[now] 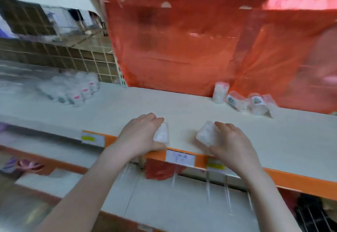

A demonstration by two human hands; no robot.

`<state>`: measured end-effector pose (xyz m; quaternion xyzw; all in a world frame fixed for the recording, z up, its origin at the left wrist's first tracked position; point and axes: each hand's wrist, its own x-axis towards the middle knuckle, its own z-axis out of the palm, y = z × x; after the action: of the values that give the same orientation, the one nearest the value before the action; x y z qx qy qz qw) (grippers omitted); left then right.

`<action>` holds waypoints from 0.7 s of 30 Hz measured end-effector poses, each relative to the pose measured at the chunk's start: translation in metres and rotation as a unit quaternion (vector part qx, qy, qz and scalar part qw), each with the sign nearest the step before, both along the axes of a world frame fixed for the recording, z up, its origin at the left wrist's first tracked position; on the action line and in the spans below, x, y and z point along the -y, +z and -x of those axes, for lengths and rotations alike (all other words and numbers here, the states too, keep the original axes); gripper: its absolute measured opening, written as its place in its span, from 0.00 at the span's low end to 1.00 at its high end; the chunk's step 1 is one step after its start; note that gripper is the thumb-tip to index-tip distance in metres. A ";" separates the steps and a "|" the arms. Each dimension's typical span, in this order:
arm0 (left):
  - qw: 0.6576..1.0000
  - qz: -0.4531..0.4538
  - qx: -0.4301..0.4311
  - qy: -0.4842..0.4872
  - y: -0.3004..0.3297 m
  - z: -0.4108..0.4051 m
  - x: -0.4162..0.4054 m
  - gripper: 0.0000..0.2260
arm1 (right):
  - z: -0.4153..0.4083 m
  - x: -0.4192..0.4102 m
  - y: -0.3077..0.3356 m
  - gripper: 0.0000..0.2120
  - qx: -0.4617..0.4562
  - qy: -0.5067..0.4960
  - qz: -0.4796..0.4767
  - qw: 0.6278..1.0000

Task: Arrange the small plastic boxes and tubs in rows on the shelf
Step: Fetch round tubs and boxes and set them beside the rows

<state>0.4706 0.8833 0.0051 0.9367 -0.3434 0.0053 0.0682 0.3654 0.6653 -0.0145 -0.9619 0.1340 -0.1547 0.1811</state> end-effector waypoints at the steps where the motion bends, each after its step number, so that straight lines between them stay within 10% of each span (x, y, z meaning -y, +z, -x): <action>1: 1.000 -0.002 0.002 0.013 -0.001 0.001 -0.031 0.32 | -0.005 -0.029 -0.002 0.22 0.003 0.011 0.000 1.000; 21: 0.959 0.004 0.012 0.283 -0.006 -0.024 -0.438 0.33 | -0.149 -0.427 0.001 0.22 -0.017 0.280 -0.019 0.960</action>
<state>0.4945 1.3214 -0.0009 0.9952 -0.0647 0.0364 0.0632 0.5149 1.0919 -0.0132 -0.9598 -0.1342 -0.0790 0.2335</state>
